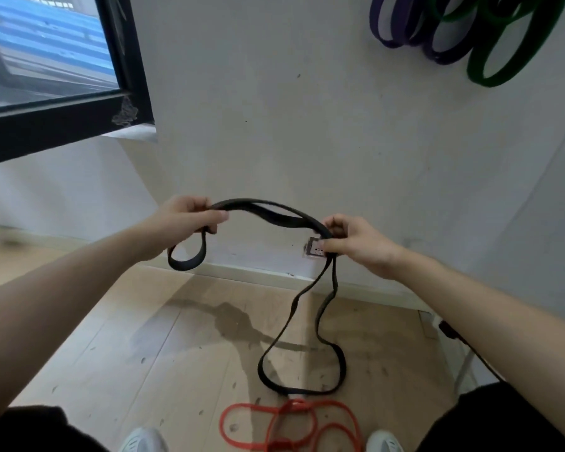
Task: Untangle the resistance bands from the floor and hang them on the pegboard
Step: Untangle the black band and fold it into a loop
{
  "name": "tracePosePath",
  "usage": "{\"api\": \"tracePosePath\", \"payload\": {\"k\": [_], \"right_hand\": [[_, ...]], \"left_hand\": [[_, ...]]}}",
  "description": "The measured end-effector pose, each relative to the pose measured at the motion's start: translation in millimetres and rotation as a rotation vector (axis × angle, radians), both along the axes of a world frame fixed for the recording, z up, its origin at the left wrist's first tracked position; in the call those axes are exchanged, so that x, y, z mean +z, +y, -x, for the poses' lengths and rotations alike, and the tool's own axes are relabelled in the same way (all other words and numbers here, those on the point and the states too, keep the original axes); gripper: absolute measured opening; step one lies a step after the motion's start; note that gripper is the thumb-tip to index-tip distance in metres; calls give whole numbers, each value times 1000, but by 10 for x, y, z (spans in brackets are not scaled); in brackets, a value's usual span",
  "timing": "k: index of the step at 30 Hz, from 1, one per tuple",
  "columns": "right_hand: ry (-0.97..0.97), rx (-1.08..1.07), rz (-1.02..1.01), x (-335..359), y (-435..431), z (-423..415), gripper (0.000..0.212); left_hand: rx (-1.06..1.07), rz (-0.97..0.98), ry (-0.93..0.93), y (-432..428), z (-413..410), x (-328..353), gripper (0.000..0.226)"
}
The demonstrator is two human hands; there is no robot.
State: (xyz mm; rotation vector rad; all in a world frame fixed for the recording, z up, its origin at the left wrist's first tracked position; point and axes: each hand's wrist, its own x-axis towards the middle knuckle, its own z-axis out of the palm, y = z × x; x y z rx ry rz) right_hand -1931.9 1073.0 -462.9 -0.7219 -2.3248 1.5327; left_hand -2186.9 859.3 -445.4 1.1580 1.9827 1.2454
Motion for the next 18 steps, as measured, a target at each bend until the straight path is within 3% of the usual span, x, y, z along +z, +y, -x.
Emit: {"api": "tracePosePath", "payload": {"k": [3, 8, 13, 16, 18], "right_hand": [[90, 1, -28, 107, -4, -11, 18], [181, 47, -98, 273, -150, 3, 20], [228, 23, -137, 390, -301, 29, 26], [228, 60, -172, 422, -362, 22, 24], [213, 84, -195, 428, -378, 16, 24]], "left_hand": [[-102, 301, 252, -39, 41, -137, 24], [-251, 447, 259, 60, -188, -165, 24], [-431, 323, 80, 214, -474, -83, 11], [-414, 132, -34, 329, -648, 7, 9], [-360, 12, -124, 382, -739, 55, 21]]}}
